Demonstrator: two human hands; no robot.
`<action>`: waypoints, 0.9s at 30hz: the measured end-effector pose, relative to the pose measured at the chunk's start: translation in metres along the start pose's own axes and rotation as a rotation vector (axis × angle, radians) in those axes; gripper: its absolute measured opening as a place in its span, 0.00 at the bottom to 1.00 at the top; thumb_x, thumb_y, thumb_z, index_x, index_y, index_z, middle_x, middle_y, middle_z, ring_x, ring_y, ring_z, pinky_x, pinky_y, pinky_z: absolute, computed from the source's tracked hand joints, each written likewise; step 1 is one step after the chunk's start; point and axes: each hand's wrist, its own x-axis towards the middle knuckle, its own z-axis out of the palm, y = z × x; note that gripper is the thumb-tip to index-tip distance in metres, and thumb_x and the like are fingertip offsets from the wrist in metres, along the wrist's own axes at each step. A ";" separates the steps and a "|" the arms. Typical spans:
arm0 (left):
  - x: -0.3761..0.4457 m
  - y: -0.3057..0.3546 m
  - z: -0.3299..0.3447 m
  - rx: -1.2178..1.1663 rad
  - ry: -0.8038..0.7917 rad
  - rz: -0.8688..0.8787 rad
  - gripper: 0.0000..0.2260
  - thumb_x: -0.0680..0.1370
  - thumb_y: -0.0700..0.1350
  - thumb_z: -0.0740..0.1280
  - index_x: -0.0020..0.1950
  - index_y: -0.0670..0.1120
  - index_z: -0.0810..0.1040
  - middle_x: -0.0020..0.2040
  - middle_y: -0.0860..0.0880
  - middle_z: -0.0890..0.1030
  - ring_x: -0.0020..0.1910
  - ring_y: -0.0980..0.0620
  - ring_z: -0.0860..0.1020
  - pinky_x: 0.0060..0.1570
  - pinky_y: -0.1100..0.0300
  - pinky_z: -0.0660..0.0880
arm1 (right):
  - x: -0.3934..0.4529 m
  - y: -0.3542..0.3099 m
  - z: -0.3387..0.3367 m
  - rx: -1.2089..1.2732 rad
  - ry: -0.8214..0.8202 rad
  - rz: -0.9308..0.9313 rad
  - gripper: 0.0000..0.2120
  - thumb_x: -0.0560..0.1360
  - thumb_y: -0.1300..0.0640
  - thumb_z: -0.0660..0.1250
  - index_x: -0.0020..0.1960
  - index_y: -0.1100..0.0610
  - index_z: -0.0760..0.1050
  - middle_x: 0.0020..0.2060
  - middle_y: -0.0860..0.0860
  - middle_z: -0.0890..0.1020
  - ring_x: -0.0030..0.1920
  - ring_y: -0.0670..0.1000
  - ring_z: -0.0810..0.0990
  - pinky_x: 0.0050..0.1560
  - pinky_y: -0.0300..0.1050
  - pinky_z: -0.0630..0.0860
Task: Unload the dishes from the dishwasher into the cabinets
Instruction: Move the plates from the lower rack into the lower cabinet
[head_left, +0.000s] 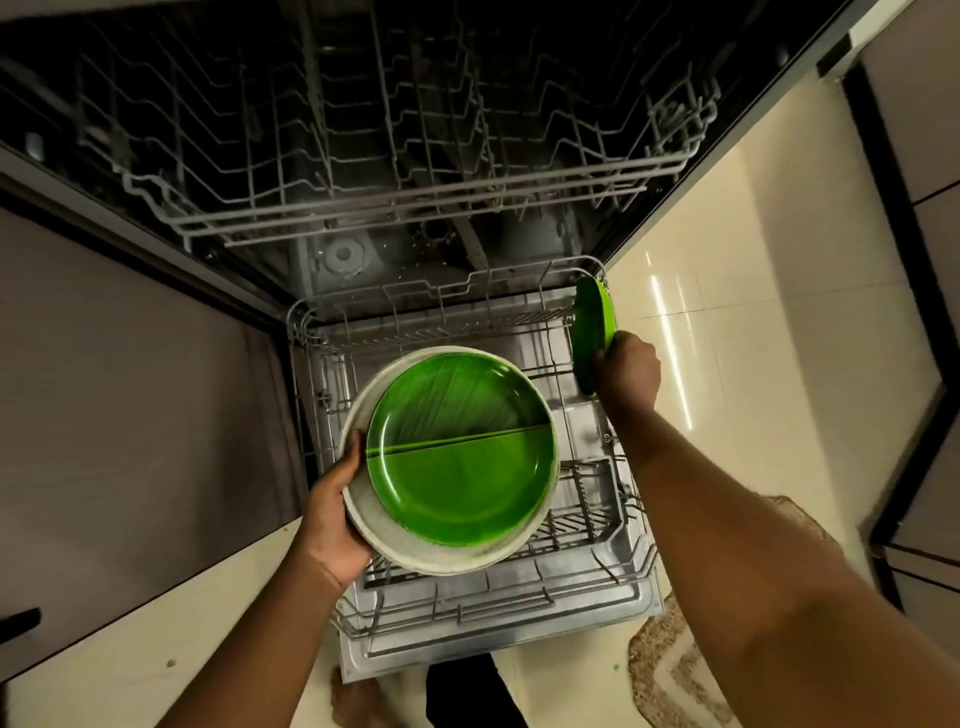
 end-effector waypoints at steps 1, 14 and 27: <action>-0.004 0.000 0.001 0.002 -0.007 -0.006 0.21 0.83 0.51 0.55 0.46 0.49 0.87 0.48 0.44 0.86 0.47 0.46 0.85 0.40 0.50 0.82 | -0.010 0.004 -0.008 0.014 0.044 -0.021 0.09 0.78 0.59 0.64 0.55 0.63 0.77 0.45 0.59 0.82 0.45 0.62 0.80 0.40 0.49 0.73; -0.039 0.021 -0.002 -0.025 -0.047 0.035 0.14 0.77 0.51 0.62 0.53 0.48 0.85 0.52 0.43 0.85 0.52 0.43 0.83 0.49 0.44 0.81 | -0.200 0.012 -0.175 0.990 0.180 0.008 0.11 0.80 0.64 0.63 0.59 0.54 0.79 0.47 0.46 0.83 0.43 0.45 0.84 0.38 0.38 0.82; -0.118 0.024 -0.028 0.003 -0.077 -0.061 0.19 0.78 0.55 0.62 0.61 0.44 0.81 0.58 0.39 0.82 0.55 0.40 0.82 0.52 0.43 0.80 | -0.305 -0.034 -0.091 0.541 0.079 -0.183 0.18 0.72 0.59 0.76 0.60 0.49 0.79 0.44 0.46 0.83 0.44 0.49 0.83 0.46 0.54 0.83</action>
